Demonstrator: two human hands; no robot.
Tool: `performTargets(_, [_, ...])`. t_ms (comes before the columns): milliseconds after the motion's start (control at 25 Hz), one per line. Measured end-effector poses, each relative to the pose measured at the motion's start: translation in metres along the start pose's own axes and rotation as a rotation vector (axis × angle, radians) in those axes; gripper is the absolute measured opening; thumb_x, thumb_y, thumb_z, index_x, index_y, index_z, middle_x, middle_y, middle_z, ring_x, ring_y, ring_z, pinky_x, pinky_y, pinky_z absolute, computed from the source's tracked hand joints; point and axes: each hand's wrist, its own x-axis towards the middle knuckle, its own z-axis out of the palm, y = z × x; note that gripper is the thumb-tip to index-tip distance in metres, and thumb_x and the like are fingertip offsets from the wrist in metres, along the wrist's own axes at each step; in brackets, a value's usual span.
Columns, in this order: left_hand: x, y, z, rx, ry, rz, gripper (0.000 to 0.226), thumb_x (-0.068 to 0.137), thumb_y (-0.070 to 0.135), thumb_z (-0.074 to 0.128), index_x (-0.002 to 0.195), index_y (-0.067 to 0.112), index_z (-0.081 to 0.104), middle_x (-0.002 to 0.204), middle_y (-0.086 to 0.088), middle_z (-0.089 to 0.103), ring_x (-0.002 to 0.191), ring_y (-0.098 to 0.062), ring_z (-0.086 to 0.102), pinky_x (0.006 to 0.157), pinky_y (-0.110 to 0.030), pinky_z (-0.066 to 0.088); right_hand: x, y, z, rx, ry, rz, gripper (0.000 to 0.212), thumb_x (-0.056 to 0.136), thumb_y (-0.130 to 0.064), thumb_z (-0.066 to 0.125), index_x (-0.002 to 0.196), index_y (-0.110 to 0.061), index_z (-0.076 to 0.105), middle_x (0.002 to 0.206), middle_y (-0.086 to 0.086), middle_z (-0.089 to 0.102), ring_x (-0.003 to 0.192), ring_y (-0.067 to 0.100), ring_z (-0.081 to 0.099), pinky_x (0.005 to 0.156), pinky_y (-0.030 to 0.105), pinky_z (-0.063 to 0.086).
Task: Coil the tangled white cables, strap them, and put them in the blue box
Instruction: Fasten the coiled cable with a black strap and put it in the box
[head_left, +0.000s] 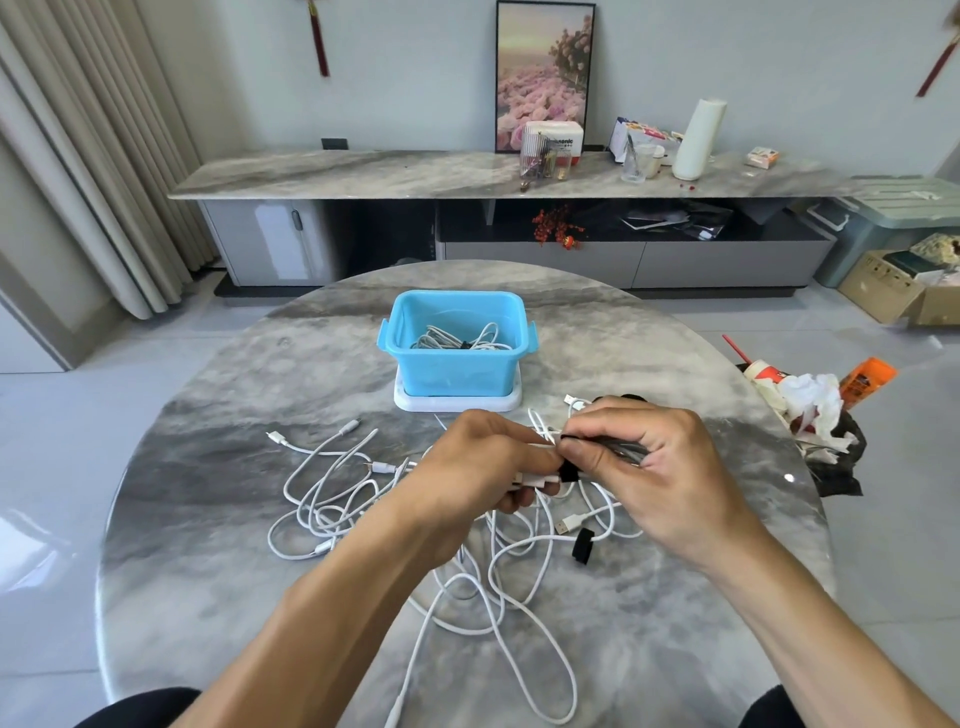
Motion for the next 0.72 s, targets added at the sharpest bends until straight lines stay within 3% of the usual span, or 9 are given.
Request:
performTargets(120, [0.001,0.000,0.000,-0.044,-0.003,-0.042,0.017,0.089,0.004,0.058,0.090,-0.008,0.070,0.077,-0.016,0.063,0.059,-0.018,0.046,0.049,-0.020,0.031,0.000,0.001,-0.003,0.020,-0.024,0.027,0.010,0.085,-0.017,0.071,0.086,-0.009,0.077,0.082,-0.009,0.073,0.080,0.012,0.070,0.072,0.030,0.054])
performTargets(240, [0.001,-0.001,0.000,-0.141,-0.015,-0.097,0.016,0.092,0.004,0.057,0.083,0.003,0.070,0.072,-0.012,0.062,0.053,-0.014,0.047,0.048,-0.018,0.032,0.000,0.000,-0.003,-0.061,-0.032,-0.021,0.011,0.086,-0.015,0.070,0.090,-0.011,0.079,0.090,-0.011,0.076,0.088,0.006,0.071,0.079,0.031,0.056])
performTargets(400, [0.002,-0.003,-0.002,-0.356,-0.027,-0.177,0.018,0.095,0.006,0.053,0.083,0.004,0.066,0.069,-0.011,0.061,0.051,-0.012,0.047,0.043,-0.016,0.032,0.005,0.000,-0.011,-0.228,-0.071,-0.146,0.021,0.086,-0.032,0.069,0.099,-0.019,0.079,0.101,-0.014,0.075,0.098,-0.002,0.067,0.086,0.029,0.054])
performTargets(720, [0.004,0.000,-0.007,-0.595,-0.107,-0.309,0.016,0.096,0.011,0.047,0.089,0.003,0.059,0.066,-0.009,0.054,0.044,-0.008,0.042,0.036,-0.013,0.027,0.009,0.000,-0.008,-0.273,0.018,-0.313,0.012,0.084,-0.022,0.077,0.088,-0.011,0.080,0.093,-0.005,0.074,0.084,0.010,0.069,0.073,0.033,0.056])
